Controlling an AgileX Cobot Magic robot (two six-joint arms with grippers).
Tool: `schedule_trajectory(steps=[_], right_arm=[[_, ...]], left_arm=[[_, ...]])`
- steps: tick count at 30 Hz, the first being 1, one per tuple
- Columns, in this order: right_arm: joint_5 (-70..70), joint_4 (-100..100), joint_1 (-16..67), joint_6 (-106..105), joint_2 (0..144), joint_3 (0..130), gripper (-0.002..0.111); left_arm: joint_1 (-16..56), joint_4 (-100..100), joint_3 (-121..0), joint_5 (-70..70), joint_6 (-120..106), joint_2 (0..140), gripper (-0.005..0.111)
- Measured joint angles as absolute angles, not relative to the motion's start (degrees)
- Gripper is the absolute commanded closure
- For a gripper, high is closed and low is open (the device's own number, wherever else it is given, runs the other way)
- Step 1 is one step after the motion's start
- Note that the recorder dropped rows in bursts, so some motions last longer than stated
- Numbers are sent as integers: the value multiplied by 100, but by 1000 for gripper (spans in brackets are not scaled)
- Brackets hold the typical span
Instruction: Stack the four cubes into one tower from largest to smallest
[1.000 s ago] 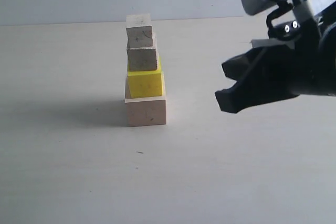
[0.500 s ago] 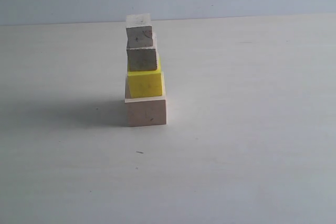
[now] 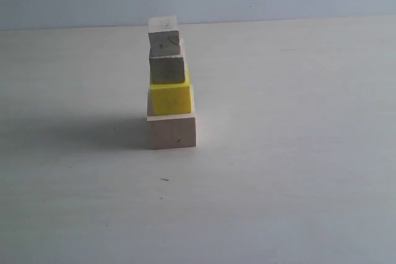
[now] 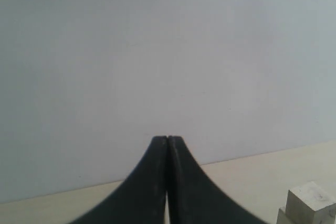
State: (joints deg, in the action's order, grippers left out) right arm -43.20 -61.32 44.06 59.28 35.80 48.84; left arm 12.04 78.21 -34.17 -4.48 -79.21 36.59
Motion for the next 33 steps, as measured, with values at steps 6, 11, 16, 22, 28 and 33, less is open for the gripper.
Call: schedule_trajectory(steps=[6, 11, 16, 22, 28, 33], right_arm=[[-4366, -6071, 4406, 5928, 3537, 4884, 108], [-4364, -6058, 4406, 5932, 3537, 4884, 108], [-4364, -6058, 4406, 5932, 3537, 4884, 108], [-4364, -6047, 4406, 5932, 3537, 4884, 108], [-4367, -6033, 4406, 5932, 3537, 4884, 108], [-4367, -6033, 4406, 5941, 3537, 4884, 108]], left_arm=[[1204, 7821, -3417, -416, -7921, 3659, 107], [1204, 7821, -3417, -416, -7921, 3659, 107], [1204, 7806, -3417, -408, -7921, 3659, 107], [1166, 7806, -3417, -420, -7921, 3507, 107], [155, 7837, -3417, -1044, -7784, 2361, 107], [-186, 7837, -3417, -1111, -7785, 2020, 107]])
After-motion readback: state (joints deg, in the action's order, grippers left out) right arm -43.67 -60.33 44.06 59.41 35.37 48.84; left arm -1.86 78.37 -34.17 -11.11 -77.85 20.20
